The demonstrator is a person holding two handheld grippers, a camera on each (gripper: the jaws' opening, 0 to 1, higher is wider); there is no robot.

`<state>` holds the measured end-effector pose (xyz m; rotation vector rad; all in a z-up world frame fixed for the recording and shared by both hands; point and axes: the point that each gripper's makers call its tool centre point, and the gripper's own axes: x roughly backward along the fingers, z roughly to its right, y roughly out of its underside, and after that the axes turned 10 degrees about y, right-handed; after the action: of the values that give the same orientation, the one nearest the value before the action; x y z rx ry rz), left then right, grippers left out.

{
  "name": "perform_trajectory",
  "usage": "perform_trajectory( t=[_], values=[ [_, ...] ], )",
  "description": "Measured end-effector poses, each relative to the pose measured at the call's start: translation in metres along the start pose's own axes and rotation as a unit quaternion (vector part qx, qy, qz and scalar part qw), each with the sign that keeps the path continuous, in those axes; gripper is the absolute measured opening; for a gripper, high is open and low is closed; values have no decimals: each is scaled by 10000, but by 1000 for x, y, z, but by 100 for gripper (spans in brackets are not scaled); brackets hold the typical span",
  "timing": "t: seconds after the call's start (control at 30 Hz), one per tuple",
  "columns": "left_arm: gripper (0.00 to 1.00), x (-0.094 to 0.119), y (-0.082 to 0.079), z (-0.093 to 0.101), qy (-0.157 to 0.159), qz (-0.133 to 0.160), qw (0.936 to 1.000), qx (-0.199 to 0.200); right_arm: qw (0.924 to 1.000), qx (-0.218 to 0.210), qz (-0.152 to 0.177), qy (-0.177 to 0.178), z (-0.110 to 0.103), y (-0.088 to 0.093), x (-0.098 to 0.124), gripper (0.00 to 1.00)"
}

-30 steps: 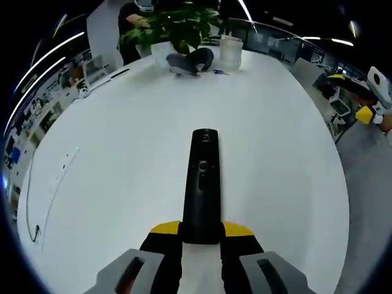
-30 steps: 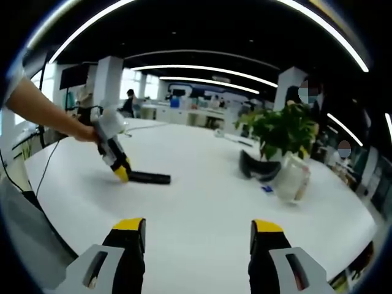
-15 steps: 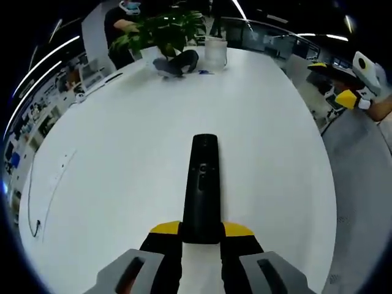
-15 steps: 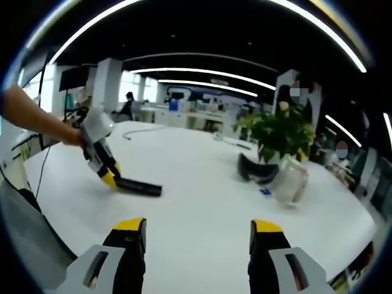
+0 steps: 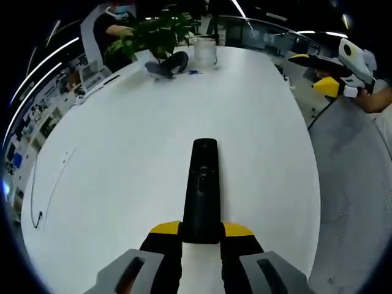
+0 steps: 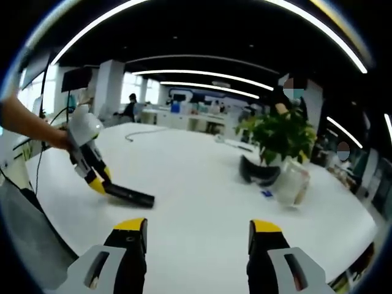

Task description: Press the specified remote control buttons in sequence, fully releasing each button before pressing the next.

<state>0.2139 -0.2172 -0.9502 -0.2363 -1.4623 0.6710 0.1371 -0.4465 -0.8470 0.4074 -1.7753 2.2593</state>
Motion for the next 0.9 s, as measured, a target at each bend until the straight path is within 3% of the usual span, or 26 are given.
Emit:
perform_trajectory(
  t=[0.47, 0.77, 0.9],
  values=[
    [21, 11, 14, 45, -106, 14, 9999, 51, 9998, -121, 87, -105, -4, -4, 3, 59],
    [21, 14, 24, 70, -166, 102, 9997, 175, 9993, -232, -55, -299, -11, -2, 5, 47],
    [21, 16, 26, 81, -197, 156, 9994, 222, 9984, -236, -56, -512, -18, -3, 9, 34]
  ],
)
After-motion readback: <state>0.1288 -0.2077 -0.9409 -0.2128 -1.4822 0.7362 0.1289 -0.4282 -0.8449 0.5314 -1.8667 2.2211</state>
